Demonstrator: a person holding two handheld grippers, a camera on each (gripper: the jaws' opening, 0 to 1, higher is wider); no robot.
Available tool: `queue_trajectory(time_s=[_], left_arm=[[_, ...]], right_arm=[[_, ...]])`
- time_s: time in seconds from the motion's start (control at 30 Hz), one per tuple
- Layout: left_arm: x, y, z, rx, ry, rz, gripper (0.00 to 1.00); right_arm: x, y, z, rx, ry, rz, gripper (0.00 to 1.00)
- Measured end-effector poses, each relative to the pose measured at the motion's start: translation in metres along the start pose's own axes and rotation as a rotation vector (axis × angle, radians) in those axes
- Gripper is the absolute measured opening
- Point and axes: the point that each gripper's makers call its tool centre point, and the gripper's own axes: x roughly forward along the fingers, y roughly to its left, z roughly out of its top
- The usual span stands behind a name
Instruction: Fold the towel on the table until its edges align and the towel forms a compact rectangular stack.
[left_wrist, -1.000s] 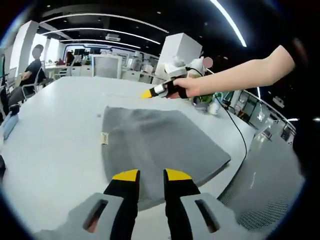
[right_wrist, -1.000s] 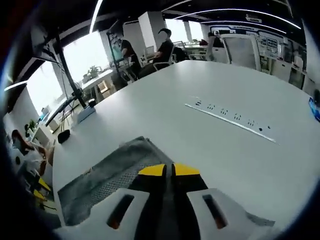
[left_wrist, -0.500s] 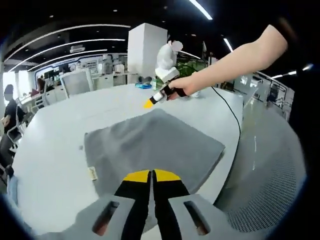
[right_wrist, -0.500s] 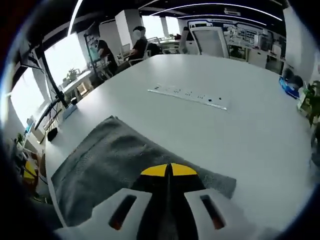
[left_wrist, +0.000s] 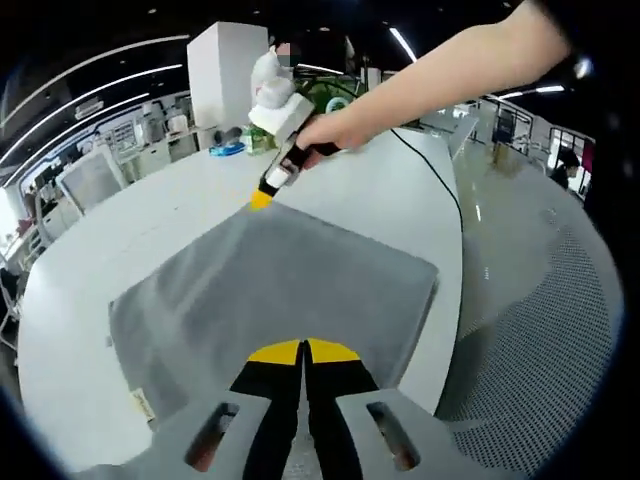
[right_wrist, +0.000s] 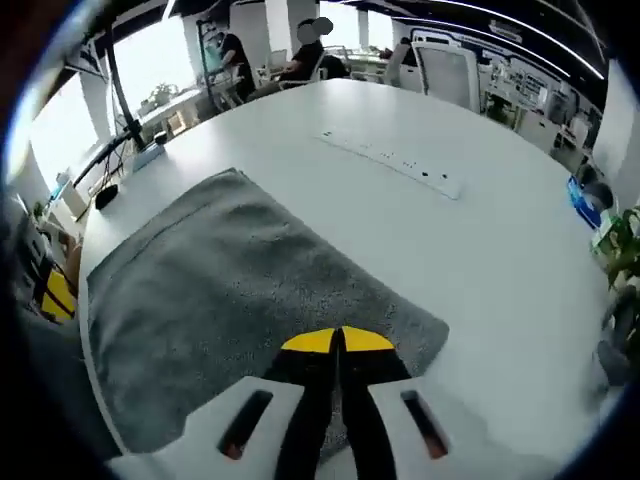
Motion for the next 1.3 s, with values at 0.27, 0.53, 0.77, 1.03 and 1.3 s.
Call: queue_trajectory(time_s=[0.27,0.53,0.77,1.03,1.3], left_arm=[[0.043,-0.015,-0.013,-0.059,0.068,-0.047,0.01],[0.056,-0.024,-0.045,0.006,0.118,-0.054,0.01],[0.054,-0.029,-0.046,0.285,0.172,-0.042,0.01],[0.053,-0.029,-0.047,0.284,0.2,0.02,0.01],[0.049,-0.024,-0.05,0.23,0.207,0.011,0.01]], right_arm=[[0.016,0.013,-0.025,-0.221,0.134,0.032,0.0],[0.019,0.017,-0.03,-0.437,0.154,-0.023,0.0],[0.021,0.018,-0.031,-0.511,0.25,-0.113,0.0],[0.019,0.013,-0.032,-0.225,0.238,-0.102,0.0],[0.015,0.014,-0.041,-0.258,0.321,-0.124,0.0]])
